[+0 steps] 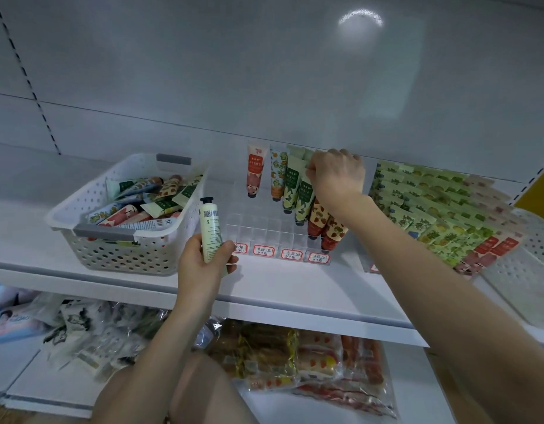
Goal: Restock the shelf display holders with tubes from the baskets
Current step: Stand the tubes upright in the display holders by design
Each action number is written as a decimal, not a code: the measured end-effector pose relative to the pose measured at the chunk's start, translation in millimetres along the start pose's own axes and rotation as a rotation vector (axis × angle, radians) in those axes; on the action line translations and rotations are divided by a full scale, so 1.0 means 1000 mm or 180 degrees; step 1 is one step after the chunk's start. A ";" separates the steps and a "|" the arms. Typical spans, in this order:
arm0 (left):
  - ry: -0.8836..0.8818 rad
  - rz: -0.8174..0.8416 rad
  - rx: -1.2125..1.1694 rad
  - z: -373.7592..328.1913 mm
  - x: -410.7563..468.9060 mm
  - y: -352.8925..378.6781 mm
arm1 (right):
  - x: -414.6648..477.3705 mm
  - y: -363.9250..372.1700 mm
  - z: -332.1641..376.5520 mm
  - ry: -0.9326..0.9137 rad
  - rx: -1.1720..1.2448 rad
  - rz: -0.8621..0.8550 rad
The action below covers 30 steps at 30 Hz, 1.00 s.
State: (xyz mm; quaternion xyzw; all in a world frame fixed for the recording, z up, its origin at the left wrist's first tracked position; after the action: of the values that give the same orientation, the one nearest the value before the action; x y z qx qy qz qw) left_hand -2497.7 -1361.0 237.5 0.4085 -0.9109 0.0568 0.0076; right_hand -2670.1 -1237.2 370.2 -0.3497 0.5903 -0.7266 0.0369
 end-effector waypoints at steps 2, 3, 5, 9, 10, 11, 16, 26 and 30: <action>-0.0005 0.0010 0.0016 0.001 0.001 0.001 | 0.002 0.000 -0.001 0.0032 -0.0020 0.0001; -0.0011 0.0019 0.0022 0.002 0.001 0.001 | 0.002 0.000 -0.001 0.0047 -0.0025 0.0002; -0.0029 0.0045 0.0037 0.002 0.002 0.004 | 0.002 0.001 0.000 0.0058 -0.0053 0.0007; -0.0058 0.0074 0.0000 0.001 0.000 0.007 | 0.002 0.003 -0.001 0.0072 -0.0122 0.0018; -0.0053 0.0073 -0.0010 0.000 0.000 0.007 | 0.002 0.003 -0.002 0.0084 -0.0127 0.0029; -0.0050 0.0071 -0.0016 0.000 0.000 0.008 | 0.003 0.003 -0.002 0.0094 -0.0124 0.0039; -0.0028 0.0071 -0.0064 -0.003 0.000 0.009 | 0.005 0.002 0.000 0.0118 -0.0118 0.0089; 0.0048 0.0143 -0.0158 -0.012 -0.002 0.011 | 0.007 0.002 -0.004 0.0267 0.0130 0.0277; 0.0019 0.0185 -0.0398 -0.015 -0.005 0.008 | 0.005 0.000 -0.010 0.0328 0.0569 0.0426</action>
State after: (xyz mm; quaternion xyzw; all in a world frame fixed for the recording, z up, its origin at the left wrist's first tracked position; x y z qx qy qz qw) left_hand -2500.6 -1350.1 251.2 0.3804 -0.9242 0.0012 0.0342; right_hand -2678.9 -1231.1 371.9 -0.2670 0.5462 -0.7892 0.0860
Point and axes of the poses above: each hand's wrist, its own x-axis towards the middle knuckle, its own y-axis out of the palm, z = x × y, the point moved 6 cm from there along x, towards the middle knuckle, and after that the axes turned 11 degrees about x, right-handed, at the moved point
